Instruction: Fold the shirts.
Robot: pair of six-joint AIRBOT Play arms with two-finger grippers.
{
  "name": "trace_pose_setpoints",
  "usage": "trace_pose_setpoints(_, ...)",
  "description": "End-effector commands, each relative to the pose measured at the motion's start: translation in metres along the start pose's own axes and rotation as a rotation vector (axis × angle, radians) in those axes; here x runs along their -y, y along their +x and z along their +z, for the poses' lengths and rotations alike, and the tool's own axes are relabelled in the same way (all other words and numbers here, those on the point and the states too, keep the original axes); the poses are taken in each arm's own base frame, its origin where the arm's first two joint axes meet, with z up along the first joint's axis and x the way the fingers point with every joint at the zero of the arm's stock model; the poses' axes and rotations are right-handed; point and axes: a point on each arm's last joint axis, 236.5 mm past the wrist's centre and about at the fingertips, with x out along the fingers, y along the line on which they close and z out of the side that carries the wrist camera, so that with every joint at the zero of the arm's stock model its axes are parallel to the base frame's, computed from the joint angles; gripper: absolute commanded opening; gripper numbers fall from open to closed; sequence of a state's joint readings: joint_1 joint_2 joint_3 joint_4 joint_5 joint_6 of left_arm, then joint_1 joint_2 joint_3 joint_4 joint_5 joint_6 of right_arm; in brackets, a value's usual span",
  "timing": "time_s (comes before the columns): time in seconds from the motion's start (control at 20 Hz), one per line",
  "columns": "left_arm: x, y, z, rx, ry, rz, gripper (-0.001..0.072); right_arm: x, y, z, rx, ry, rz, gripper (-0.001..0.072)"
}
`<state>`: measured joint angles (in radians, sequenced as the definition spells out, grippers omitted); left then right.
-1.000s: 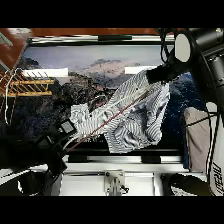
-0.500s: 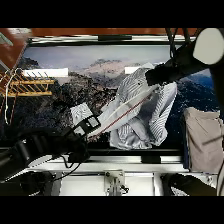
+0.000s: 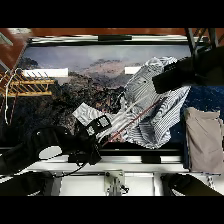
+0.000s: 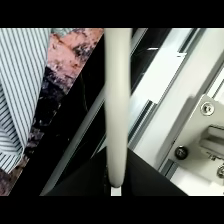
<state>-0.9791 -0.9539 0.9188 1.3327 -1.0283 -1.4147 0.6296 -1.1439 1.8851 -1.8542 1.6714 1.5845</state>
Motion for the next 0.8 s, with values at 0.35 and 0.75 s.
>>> trace_pose_setpoints(0.35,0.012,0.027,0.042,0.138,-0.061,-0.115,0.0045,-0.059,-0.015,-0.015,-0.042,-0.035,0.254,0.0081)
trace_pose_setpoints(0.75,0.007,0.037,0.055,0.184,-0.109,-0.123,0.0045,-0.077,-0.021,-0.023,-0.07,-0.066,0.335,0.0081)
